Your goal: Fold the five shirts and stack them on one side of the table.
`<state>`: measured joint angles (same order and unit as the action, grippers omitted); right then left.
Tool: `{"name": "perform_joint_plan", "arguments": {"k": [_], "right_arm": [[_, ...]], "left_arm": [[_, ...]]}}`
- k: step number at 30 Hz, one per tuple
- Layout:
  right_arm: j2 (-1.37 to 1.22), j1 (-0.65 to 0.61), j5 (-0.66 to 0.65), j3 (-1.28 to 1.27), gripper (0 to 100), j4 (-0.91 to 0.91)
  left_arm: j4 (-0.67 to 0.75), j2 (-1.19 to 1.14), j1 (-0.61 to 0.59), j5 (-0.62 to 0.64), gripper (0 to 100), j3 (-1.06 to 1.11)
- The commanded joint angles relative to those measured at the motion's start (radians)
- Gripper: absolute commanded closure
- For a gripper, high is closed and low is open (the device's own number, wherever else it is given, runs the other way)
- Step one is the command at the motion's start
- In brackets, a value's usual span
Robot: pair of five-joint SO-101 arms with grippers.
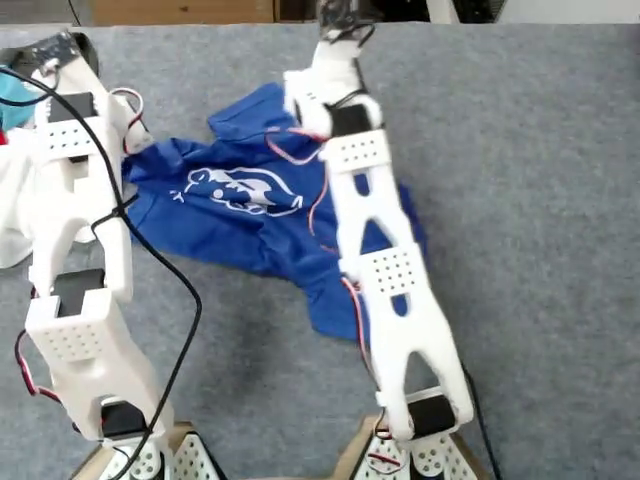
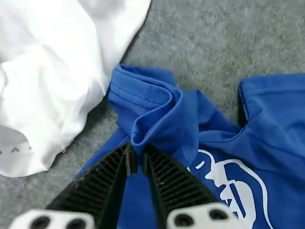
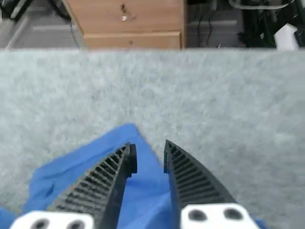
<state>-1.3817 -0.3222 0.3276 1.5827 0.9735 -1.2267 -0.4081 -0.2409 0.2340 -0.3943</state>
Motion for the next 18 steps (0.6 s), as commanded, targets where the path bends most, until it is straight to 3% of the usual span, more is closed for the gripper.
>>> {"name": "perform_joint_plan", "arguments": {"k": [1, 10, 18], "right_arm": [[-0.021, -0.013, -0.005, 0.041, 87.6, -0.072], [0.004, -0.039, -0.003, -0.142, 89.6, -0.086], [0.005, -0.038, 0.008, -0.205, 90.8, 0.021]], "left_arm": [[0.035, 0.018, 0.026, -0.008, 98, 0.040], [0.109, 0.018, 0.028, -0.008, 98, 0.114], [0.109, 0.018, 0.028, -0.008, 98, 0.112]]}}
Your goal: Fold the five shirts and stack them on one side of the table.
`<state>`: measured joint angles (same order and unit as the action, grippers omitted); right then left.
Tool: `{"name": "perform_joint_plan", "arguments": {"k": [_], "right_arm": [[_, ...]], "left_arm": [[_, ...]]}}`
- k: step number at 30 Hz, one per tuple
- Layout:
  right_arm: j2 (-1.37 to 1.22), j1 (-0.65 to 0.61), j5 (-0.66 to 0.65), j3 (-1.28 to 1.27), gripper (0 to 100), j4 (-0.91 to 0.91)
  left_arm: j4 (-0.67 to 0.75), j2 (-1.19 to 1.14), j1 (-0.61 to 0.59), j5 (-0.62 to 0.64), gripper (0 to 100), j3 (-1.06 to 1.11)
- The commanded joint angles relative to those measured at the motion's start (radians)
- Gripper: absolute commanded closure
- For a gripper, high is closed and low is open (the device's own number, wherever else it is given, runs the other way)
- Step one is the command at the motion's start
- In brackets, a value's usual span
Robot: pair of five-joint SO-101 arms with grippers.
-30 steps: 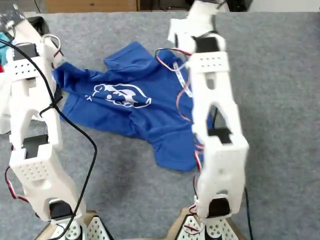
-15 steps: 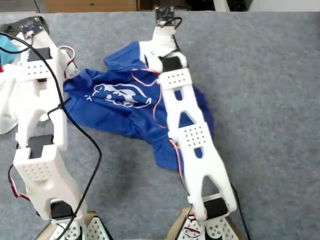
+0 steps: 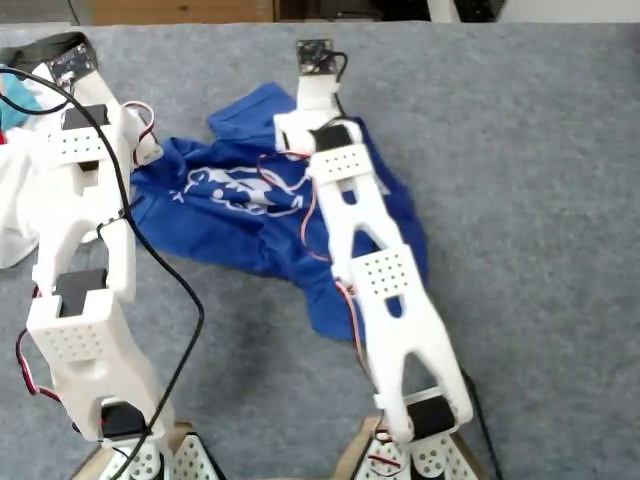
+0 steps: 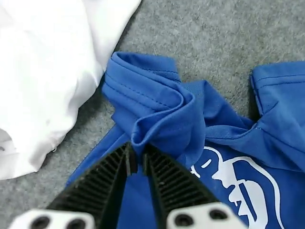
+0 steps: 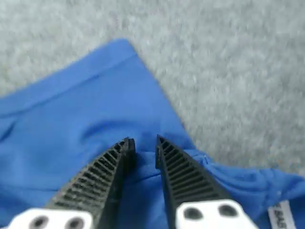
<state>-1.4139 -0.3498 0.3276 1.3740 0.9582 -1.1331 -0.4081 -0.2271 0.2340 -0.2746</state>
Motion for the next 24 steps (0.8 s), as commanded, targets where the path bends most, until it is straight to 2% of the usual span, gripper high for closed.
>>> {"name": "perform_joint_plan", "arguments": {"k": [1, 4, 10, 14, 19, 24], "right_arm": [[0.039, -0.004, 0.009, 0.005, 91.0, 0.055], [0.039, 0.018, 0.003, 0.019, 99.1, 0.094], [0.041, 0.065, 0.009, 0.122, 99.2, 0.232], [0.039, 0.076, 0.009, 0.292, 99.2, 0.434], [0.090, 0.077, 0.002, 0.289, 99.0, 0.687], [0.111, 0.114, 0.002, 0.289, 98.8, 0.752]], "left_arm": [[0.015, 0.018, 0.014, -0.008, 98, -0.008], [0.015, 0.018, 0.014, -0.008, 98, -0.006], [0.015, 0.018, 0.014, -0.008, 98, -0.002], [0.015, 0.016, 0.011, -0.008, 98, -0.008], [0.006, 0.016, 0.012, -0.008, 98, 0.003], [0.009, 0.016, 0.012, -0.032, 98, 0.017]]}}
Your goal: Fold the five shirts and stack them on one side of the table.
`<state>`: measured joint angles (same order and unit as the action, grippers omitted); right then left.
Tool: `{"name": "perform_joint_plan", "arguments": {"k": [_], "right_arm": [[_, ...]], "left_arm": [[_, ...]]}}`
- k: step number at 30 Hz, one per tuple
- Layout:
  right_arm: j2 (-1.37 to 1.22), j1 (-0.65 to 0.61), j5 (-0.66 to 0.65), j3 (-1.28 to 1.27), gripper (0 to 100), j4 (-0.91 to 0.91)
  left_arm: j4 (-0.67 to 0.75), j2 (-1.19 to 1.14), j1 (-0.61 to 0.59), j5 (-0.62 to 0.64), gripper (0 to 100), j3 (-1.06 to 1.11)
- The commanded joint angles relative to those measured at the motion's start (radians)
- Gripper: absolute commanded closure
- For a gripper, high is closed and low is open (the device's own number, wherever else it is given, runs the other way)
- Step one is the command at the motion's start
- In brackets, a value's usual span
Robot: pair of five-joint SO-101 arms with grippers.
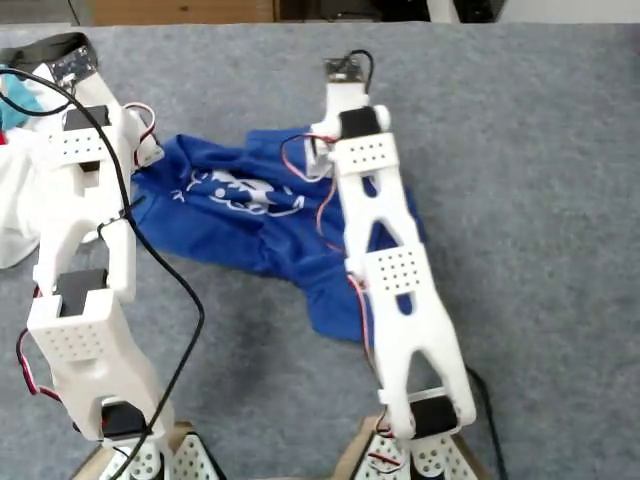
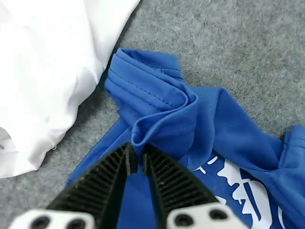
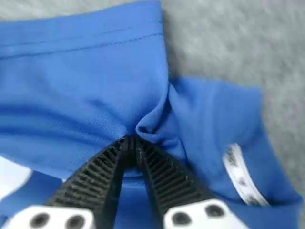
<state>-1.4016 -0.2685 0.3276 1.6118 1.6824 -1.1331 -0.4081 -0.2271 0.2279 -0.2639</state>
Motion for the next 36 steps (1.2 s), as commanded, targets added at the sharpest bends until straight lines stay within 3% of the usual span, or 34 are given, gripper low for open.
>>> {"name": "perform_joint_plan", "arguments": {"k": [1, 9, 18, 30, 33, 36], "right_arm": [[0.099, 0.038, 0.006, 0.051, 97.7, 0.017], [0.136, 0.008, 0.038, 0.054, 74.6, -0.095], [0.183, 0.018, 0.130, 0.036, 74.6, -0.427], [-0.073, 0.028, 0.121, -0.016, 74.7, -0.756], [-0.111, 0.033, 0.121, -0.008, 79.0, -0.723], [-0.084, 0.039, 0.123, -0.007, 90.7, -0.612]], "left_arm": [[0.014, 0.016, 0.015, -0.037, 98, 0.014], [0.146, 0.015, 0.048, -0.072, 98, 0.147], [0.164, 0.013, 0.063, -0.072, 98, 0.172], [0.218, -0.045, 0.064, -0.072, 98, 0.163], [0.219, -0.047, 0.064, -0.072, 98, 0.163], [0.221, -0.047, 0.064, -0.072, 98, 0.163]]}}
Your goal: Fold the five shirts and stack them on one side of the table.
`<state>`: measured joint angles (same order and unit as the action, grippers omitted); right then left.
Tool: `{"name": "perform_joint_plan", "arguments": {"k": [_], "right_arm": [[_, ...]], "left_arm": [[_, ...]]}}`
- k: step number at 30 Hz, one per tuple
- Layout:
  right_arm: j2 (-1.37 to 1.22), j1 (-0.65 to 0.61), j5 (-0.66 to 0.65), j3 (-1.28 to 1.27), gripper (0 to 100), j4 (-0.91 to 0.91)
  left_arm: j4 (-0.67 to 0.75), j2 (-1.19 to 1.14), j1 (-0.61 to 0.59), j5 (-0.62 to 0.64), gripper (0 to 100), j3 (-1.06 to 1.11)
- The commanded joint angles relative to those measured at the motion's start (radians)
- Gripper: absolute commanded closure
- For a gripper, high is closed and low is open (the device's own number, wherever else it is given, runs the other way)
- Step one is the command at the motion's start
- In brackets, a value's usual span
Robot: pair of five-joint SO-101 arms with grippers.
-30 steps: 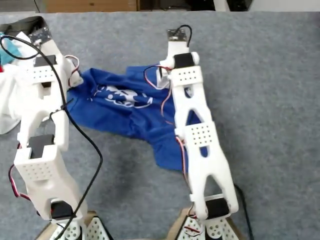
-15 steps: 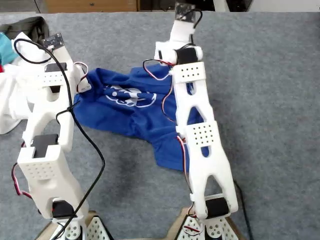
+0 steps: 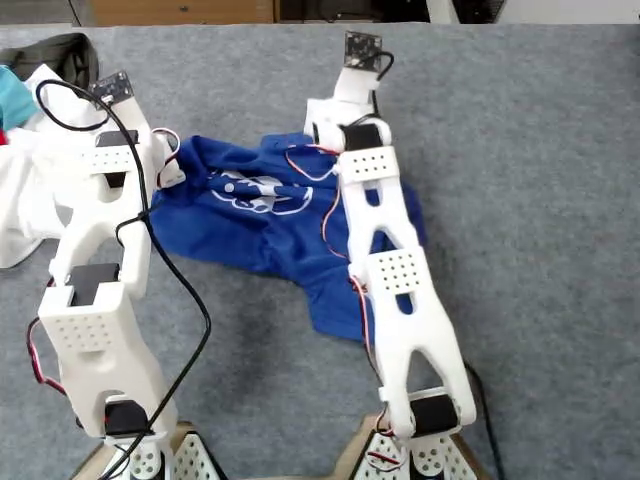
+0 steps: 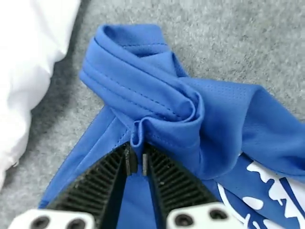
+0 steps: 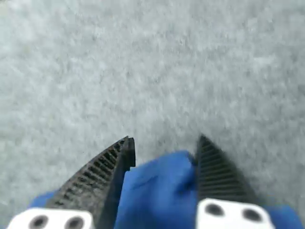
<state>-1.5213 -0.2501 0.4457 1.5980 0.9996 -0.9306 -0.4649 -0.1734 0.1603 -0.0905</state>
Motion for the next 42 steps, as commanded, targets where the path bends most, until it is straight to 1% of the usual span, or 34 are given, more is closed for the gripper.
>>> {"name": "perform_joint_plan", "arguments": {"k": [1, 2, 3, 8, 10, 14, 17, 20, 25, 27, 32, 35, 39, 42], "right_arm": [[0.051, 0.021, 0.005, 0.005, 95.0, 0.114], [0.068, 0.021, 0.003, 0.007, 98.3, 0.160], [0.088, 0.021, 0.003, 0.007, 99.3, 0.203], [0.180, 0.021, -0.002, 0.005, 94.2, 0.345], [0.200, 0.019, -0.038, 0.004, 92.8, 0.391], [0.217, 0.018, -0.071, 0.005, 91.8, 0.508], [0.234, 0.021, -0.074, 0.007, 91.8, 0.555], [0.254, 0.021, -0.074, 0.007, 91.8, 0.543], [0.225, 0.016, -0.075, -0.005, 91.8, 0.385], [0.186, 0.013, -0.075, -0.004, 92.0, 0.348], [0.130, 0.018, -0.074, 0.004, 92.6, 0.348], [0.133, 0.022, -0.075, 0.010, 99.7, 0.347], [0.159, 0.022, -0.075, 0.068, 99.2, 0.370], [0.216, 0.030, -0.074, 0.065, 99.2, 0.371]], "left_arm": [[0.018, 0.010, 0.011, -0.005, 98, -0.011], [0.018, 0.010, 0.011, -0.005, 98, -0.011], [0.018, 0.010, 0.011, -0.005, 98, -0.011], [0.018, 0.010, 0.011, -0.005, 98, -0.011], [0.018, 0.010, 0.011, -0.005, 98, -0.011], [0.018, 0.010, 0.009, -0.005, 98, -0.011], [0.018, 0.010, 0.009, -0.005, 98, -0.011], [0.018, 0.010, 0.009, -0.005, 98, -0.011], [0.018, 0.010, 0.009, -0.005, 98, -0.011], [0.018, 0.010, 0.009, -0.005, 98, -0.011], [0.018, 0.010, 0.009, -0.005, 98, -0.011], [0.018, 0.010, 0.009, -0.005, 98, -0.011], [0.018, 0.010, 0.009, -0.005, 98, -0.011], [0.018, 0.010, 0.009, -0.005, 98, -0.011]]}}
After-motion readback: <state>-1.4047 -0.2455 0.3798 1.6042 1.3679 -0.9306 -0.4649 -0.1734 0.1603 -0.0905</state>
